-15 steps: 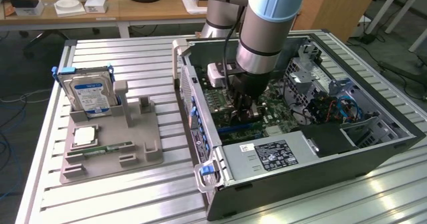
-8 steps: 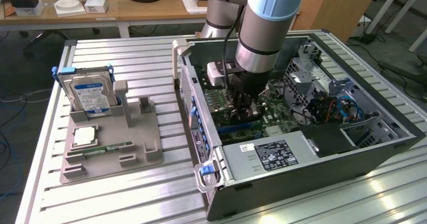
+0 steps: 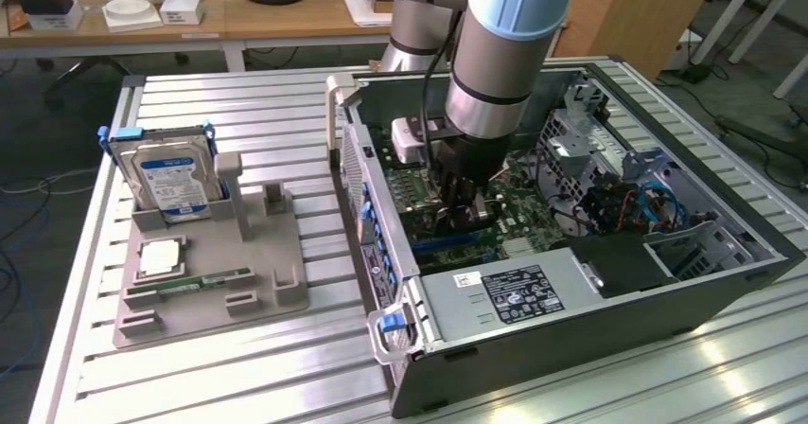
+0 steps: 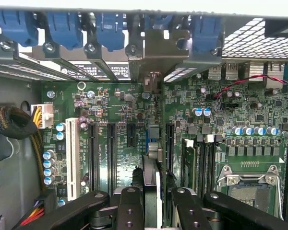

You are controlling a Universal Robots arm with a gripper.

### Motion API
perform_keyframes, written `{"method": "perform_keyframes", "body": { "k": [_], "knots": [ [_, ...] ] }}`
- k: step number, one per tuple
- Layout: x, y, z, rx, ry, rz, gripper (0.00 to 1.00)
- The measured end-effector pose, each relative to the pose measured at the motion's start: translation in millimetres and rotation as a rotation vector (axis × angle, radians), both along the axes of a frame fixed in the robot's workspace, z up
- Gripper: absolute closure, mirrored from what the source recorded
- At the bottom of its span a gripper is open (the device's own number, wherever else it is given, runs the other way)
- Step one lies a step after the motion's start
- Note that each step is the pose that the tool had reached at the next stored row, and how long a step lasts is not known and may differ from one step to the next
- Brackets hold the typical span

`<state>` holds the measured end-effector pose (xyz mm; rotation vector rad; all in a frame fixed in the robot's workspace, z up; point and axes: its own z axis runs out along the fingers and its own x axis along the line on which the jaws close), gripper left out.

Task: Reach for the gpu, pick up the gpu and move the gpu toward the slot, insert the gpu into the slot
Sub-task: 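Insert the gpu into the slot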

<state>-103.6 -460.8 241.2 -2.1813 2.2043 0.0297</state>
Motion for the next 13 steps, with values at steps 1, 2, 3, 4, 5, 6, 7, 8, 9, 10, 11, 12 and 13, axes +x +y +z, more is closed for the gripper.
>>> {"method": "perform_keyframes", "body": {
  "k": [1,2,3,4,5,6,7,8,9,10,11,12,13],
  "knots": [
    [0.0,-0.1,0.0,0.0000,-0.0001,0.000,0.73],
    [-0.2,-0.1,-0.1,0.0001,-0.0001,0.000,0.73],
    [-0.4,-0.1,-0.1,0.0001,-0.0001,0.000,0.73],
    [-0.4,-0.1,-0.1,0.0001,-0.0001,0.000,0.73],
    [-0.5,-0.1,-0.1,0.0000,0.0000,0.000,0.73],
    [-0.5,-0.1,-0.2,-0.0001,0.0000,0.000,0.73],
    [-0.5,-0.2,-0.3,-0.0001,0.0001,0.000,0.73],
    [-0.5,-0.1,-0.4,-0.0001,0.0000,0.000,0.73],
    [-0.5,-0.1,-9.0,0.0000,0.0000,0.000,0.73],
    [-0.5,-0.1,-9.0,-0.0001,0.0000,0.000,0.73],
    [-0.5,-0.1,-9.0,0.0000,0.0000,0.000,0.73],
    [-0.5,-0.1,-9.0,-0.0001,0.0000,0.000,0.73],
    [-0.5,-0.1,-9.0,-0.0001,0.0000,0.000,0.73]
  ]
}}
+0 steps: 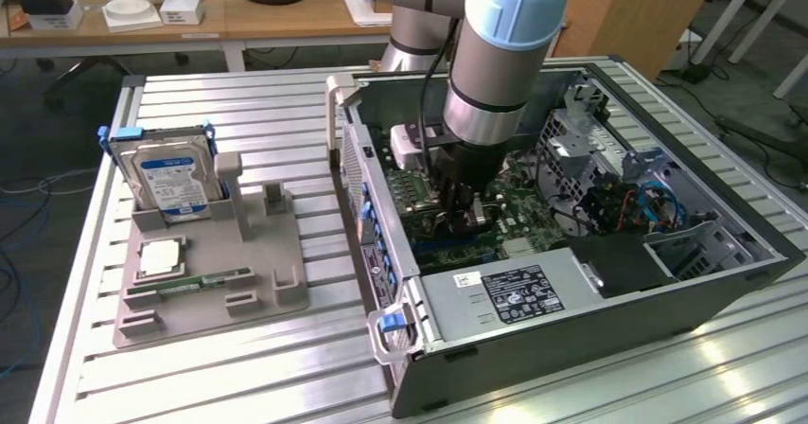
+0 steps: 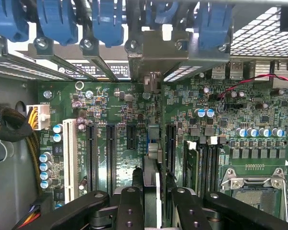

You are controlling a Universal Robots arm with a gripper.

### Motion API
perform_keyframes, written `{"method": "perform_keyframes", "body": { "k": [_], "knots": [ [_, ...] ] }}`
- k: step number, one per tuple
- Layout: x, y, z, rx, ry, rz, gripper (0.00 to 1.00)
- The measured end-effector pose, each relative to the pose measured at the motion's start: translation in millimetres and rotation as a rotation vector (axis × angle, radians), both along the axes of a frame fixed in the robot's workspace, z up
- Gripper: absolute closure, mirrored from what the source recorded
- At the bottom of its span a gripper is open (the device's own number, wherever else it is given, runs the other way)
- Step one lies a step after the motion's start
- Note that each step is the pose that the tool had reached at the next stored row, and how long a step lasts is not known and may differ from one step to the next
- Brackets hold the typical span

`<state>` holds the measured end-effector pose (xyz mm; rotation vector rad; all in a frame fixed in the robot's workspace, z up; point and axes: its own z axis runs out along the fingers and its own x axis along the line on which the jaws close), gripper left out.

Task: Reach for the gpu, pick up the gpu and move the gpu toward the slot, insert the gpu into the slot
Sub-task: 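Insert the gpu into the slot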

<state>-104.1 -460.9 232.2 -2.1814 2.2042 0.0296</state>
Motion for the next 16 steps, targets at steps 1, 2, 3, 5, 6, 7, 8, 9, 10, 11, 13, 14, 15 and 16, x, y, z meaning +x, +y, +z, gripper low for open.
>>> {"method": "perform_keyframes", "body": {
  "k": [1,2,3,5,6,7,8,9,10,11,13,14,15,16],
  "knots": [
    [0.0,0.0,0.0,0.0000,0.0000,0.000,0.73],
    [0.0,0.0,0.0,0.0000,0.0000,0.000,0.73],
    [0.0,0.0,0.0,0.0000,0.0000,0.000,0.73],
    [0.0,0.0,0.0,0.0001,0.0000,0.000,0.73],
    [0.0,0.0,0.0,0.0000,0.0000,0.000,0.73],
    [0.0,0.0,0.0,0.0000,0.0000,0.000,0.73],
    [0.0,0.0,0.0,0.0000,0.0000,0.000,0.73],
    [0.0,0.0,0.0,0.0000,0.0000,0.000,0.73],
    [0.0,0.0,0.0,0.0000,0.0000,0.000,0.73],
    [0.0,0.0,0.0,0.0000,0.0000,0.000,0.73],
    [0.0,0.0,0.0,0.0000,0.0000,0.000,0.73],
    [0.0,0.0,0.0,0.0000,0.0000,0.000,0.73],
    [0.0,0.0,0.0,0.0001,0.0000,0.000,0.73],
    [0.0,0.0,0.0,0.0000,0.0000,0.000,0.73]
  ]
}}
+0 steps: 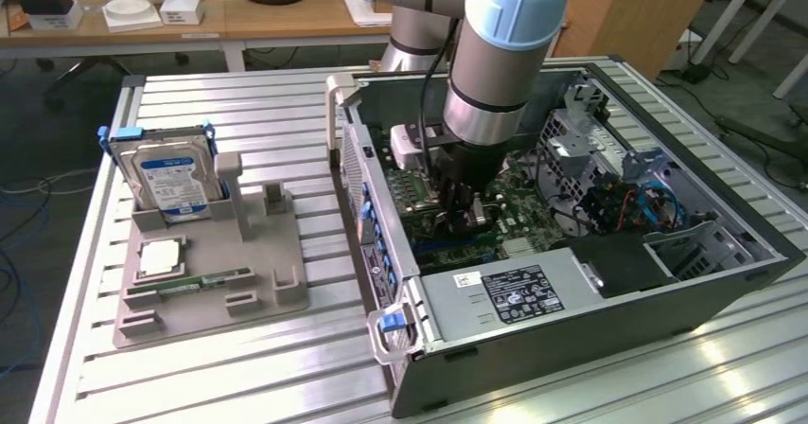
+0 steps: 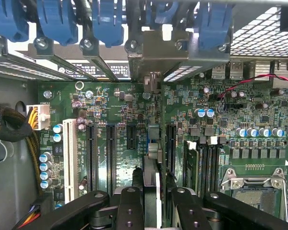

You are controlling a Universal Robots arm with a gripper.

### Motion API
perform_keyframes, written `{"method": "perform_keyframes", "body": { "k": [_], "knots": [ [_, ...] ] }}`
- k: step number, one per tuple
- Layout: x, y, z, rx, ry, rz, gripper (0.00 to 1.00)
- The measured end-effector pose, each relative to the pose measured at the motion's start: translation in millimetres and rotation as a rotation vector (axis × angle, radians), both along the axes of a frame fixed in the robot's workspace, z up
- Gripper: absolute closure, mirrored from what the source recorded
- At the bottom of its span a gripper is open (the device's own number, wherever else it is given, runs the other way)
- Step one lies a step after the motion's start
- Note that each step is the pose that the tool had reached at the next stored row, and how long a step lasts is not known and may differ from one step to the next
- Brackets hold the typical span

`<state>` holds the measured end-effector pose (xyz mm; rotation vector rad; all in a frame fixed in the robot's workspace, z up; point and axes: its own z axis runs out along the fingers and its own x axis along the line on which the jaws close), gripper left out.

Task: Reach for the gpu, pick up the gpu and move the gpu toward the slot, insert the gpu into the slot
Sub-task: 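Insert the gpu into the slot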

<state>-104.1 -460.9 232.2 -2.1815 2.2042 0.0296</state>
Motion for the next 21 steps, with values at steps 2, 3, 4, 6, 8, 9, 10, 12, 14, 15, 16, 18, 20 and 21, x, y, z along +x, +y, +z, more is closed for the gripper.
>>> {"method": "perform_keyframes", "body": {
  "k": [2,3,4,6,8,9,10,12,14,15,16,18,20,21],
  "knots": [
    [0.0,0.0,0.0,0.0000,0.0000,0.000,0.73],
    [0.0,0.0,0.0,0.0000,0.0000,0.000,0.73],
    [-0.1,0.0,0.4,0.0004,0.0003,0.000,0.73],
    [-0.2,0.1,2.7,0.0015,0.0013,0.000,0.73],
    [-0.3,0.0,3.7,0.0024,0.0018,0.000,0.73],
    [-0.3,0.0,3.6,0.0026,0.0018,0.000,0.73],
    [-0.3,0.0,3.7,0.0025,0.0018,0.000,0.73],
    [-0.3,0.0,3.7,0.0025,0.0018,0.000,0.73],
    [-0.3,0.0,3.7,0.0025,0.0019,0.000,0.73],
    [-0.3,0.0,3.7,0.0025,0.0018,0.000,0.73],
    [-0.2,0.0,3.7,0.0025,0.0019,0.000,0.73],
    [-0.2,-0.5,3.8,0.0023,0.0020,-0.001,0.73],
    [-0.1,-1.7,3.7,0.0027,0.0020,-0.002,0.73],
    [-0.1,-2.4,3.6,0.0027,0.0019,-0.003,0.73]
  ]
}}
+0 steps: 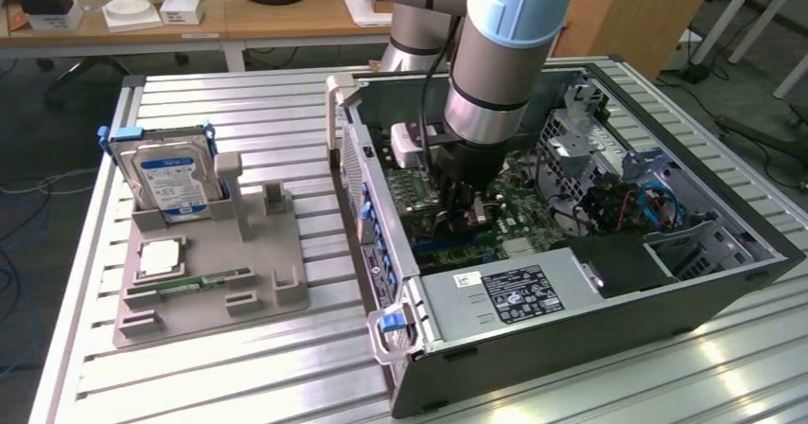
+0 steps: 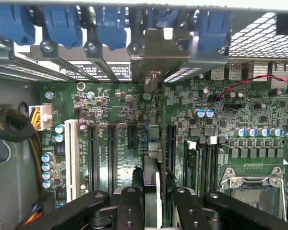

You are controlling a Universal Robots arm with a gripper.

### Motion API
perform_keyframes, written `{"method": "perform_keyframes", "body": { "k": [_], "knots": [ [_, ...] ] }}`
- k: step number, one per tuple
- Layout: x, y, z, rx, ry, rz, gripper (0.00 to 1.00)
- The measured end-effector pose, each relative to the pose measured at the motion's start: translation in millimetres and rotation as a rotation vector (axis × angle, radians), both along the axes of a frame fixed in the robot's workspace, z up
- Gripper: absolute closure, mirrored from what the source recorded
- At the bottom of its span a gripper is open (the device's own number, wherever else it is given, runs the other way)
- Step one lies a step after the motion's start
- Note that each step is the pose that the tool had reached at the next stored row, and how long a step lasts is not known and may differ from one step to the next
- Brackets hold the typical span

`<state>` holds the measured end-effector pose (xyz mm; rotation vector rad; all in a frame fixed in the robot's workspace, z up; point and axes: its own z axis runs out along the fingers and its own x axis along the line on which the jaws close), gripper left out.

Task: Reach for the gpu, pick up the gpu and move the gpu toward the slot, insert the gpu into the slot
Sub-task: 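Insert the gpu into the slot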

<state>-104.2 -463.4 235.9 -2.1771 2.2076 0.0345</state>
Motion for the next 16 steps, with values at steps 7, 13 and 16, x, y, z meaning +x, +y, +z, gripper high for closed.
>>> {"method": "perform_keyframes", "body": {
  "k": [7,13,16],
  "knots": [
    [-0.5,-0.9,0.0,-0.0002,0.0000,-0.001,0.73],
    [-0.3,-0.9,0.0,-0.0002,0.0000,-0.001,0.73],
    [3.8,-0.9,0.1,-0.0004,-0.0002,-0.001,0.73]
  ]
}}
